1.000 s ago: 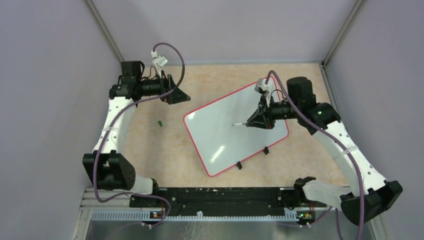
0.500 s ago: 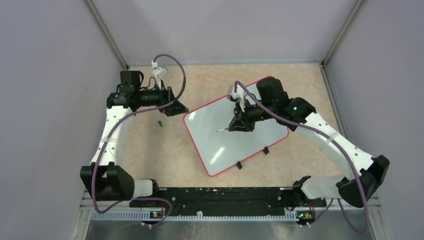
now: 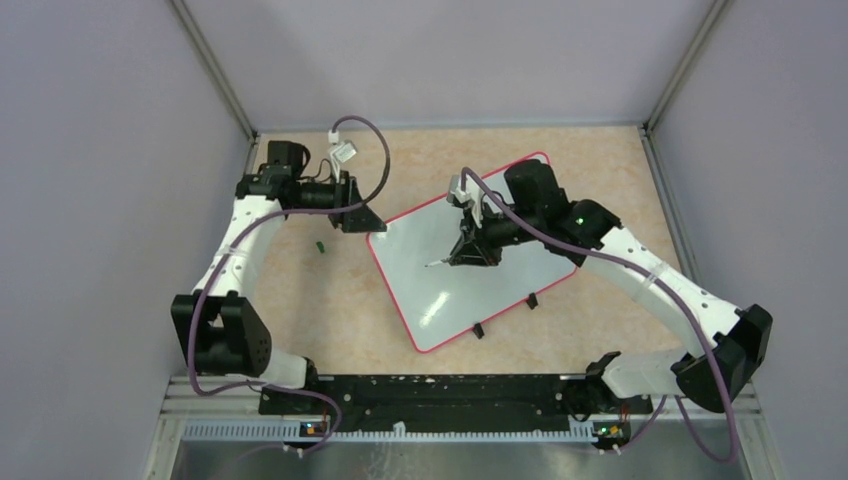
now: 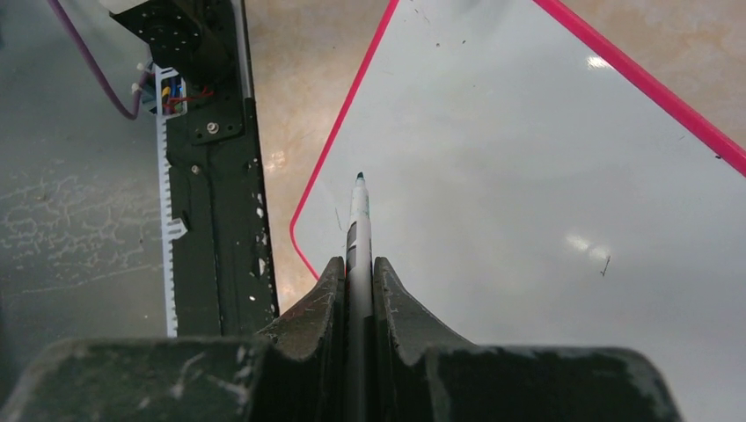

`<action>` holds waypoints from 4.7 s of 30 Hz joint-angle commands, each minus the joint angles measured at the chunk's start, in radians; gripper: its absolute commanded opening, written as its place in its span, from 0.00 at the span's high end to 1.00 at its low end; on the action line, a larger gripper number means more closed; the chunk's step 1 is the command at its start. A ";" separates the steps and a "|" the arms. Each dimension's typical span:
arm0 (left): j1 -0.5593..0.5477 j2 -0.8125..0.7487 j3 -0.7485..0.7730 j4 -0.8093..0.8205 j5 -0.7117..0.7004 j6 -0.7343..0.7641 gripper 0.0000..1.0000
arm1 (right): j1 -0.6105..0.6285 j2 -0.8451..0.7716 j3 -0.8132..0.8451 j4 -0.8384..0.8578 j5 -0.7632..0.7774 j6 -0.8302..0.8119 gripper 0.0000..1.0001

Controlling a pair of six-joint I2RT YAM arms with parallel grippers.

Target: Write a sentence on the whiteboard

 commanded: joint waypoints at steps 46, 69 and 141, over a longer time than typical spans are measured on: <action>-0.099 0.117 0.170 -0.057 0.074 0.047 0.69 | 0.113 0.091 0.119 0.201 0.212 0.089 1.00; -0.099 0.146 0.142 -0.050 0.104 0.050 0.82 | 0.118 0.189 0.208 0.224 0.216 0.114 1.00; -0.103 0.160 0.145 -0.050 0.105 0.057 1.00 | 0.124 0.177 0.066 0.206 0.222 0.108 1.00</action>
